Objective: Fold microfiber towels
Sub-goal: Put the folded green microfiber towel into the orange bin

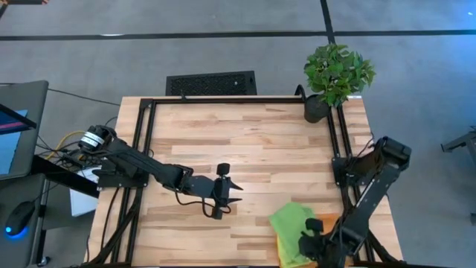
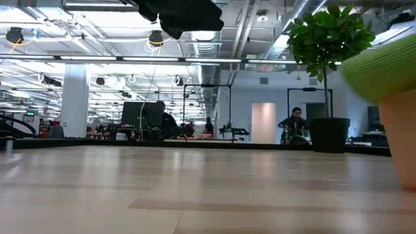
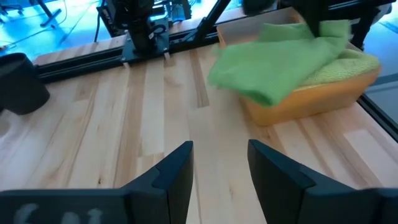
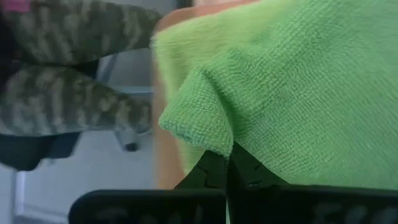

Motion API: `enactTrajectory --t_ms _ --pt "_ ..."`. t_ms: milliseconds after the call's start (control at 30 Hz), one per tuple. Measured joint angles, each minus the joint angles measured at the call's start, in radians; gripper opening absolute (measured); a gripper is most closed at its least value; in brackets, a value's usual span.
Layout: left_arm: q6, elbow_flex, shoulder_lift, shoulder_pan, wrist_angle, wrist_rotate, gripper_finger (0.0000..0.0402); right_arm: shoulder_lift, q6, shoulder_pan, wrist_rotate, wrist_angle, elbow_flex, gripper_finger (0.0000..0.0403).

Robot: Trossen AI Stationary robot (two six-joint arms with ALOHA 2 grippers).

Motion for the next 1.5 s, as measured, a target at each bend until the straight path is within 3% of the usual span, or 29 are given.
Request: enactTrajectory --t_ms 300,667,967,1133,1333,1500 --pt "0.000 0.000 0.000 0.000 -0.001 0.000 0.0145 0.067 0.100 0.000 -0.043 0.128 0.000 0.0008" --pt "0.000 0.000 0.000 0.000 -0.002 0.009 0.0145 0.068 0.043 -0.036 -0.044 0.149 0.000 0.0017" --pt "-0.004 0.000 -0.001 0.000 -0.002 0.010 0.0145 0.068 0.039 -0.054 -0.043 0.177 0.000 0.0085" --pt "-0.004 0.000 -0.001 0.000 -0.002 0.010 0.0145 0.068 0.039 -0.055 -0.047 0.177 0.000 0.0145" --pt "-0.053 0.000 -0.001 0.000 -0.003 0.010 0.0145 0.058 0.039 -0.063 -0.221 0.171 0.000 0.0222" --pt "-0.042 0.000 -0.014 -0.005 -0.010 0.010 0.0138 -0.005 -0.015 -0.042 -0.199 0.174 0.000 0.0241"
